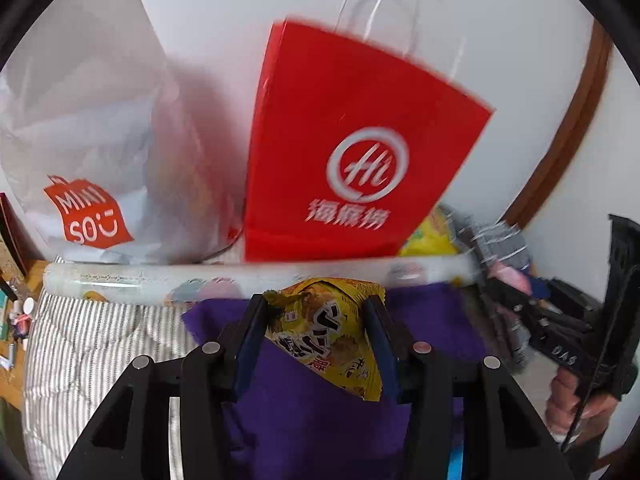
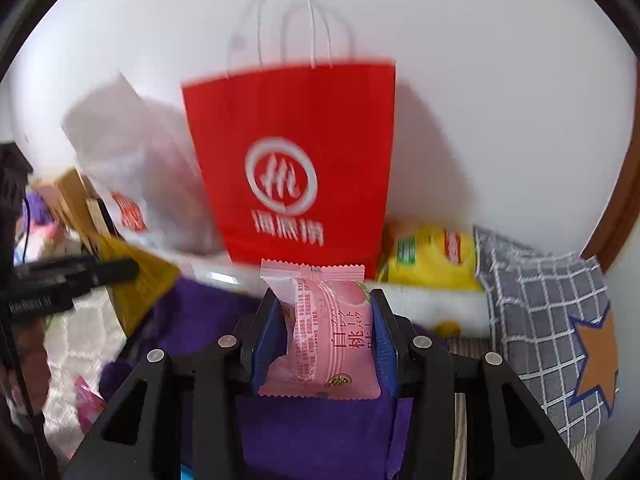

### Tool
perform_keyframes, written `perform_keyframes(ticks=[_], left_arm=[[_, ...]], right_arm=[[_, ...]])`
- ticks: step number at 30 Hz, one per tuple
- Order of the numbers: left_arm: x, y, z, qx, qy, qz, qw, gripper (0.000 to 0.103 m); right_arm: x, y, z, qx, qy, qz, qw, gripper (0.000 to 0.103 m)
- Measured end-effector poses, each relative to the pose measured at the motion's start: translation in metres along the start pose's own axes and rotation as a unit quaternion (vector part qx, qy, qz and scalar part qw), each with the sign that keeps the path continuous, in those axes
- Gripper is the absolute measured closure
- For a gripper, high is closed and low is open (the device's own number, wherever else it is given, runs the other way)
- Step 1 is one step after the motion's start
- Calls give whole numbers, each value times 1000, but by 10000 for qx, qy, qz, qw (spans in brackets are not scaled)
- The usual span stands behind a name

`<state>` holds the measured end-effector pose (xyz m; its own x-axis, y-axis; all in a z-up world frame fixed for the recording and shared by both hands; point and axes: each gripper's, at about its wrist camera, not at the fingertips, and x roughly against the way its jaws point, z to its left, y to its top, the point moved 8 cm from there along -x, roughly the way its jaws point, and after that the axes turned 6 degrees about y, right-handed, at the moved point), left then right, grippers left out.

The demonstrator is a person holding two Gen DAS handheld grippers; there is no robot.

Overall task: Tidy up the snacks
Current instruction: 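Carry the pink pastry and yellow chip bag onto the purple towel and release both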

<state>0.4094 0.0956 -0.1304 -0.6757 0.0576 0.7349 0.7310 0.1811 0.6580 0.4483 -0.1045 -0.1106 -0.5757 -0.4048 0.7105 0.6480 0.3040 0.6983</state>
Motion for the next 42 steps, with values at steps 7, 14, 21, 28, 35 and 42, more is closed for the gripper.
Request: perform_keyframes(ticks=[7,14,21,28,35,42], left_arm=[[-18,-4,17,84,63,116,9999,56],[-24,-6,18,39,118,113,9999,56],[-33,-10,18,24,124,186,9997,56],[-49,-18,26,111,169,381,9991,56],[-58,-23,30,166,190,554,9981,56],[-68,-31,28,49,405,778,9961,56]], right_arm=[[-26,-15,-13,-18,103,347,9993,59],[-36,-22,-15,37,110,465,9989,59],[-52,-31,-18,40,125,696,9975,59],[-71,-47,-22,35,105,1084,9940,59],[-86,-60,-25,0,43,1398,9902,59],[-97,-70,-26,86,-40,1708,9853,59]])
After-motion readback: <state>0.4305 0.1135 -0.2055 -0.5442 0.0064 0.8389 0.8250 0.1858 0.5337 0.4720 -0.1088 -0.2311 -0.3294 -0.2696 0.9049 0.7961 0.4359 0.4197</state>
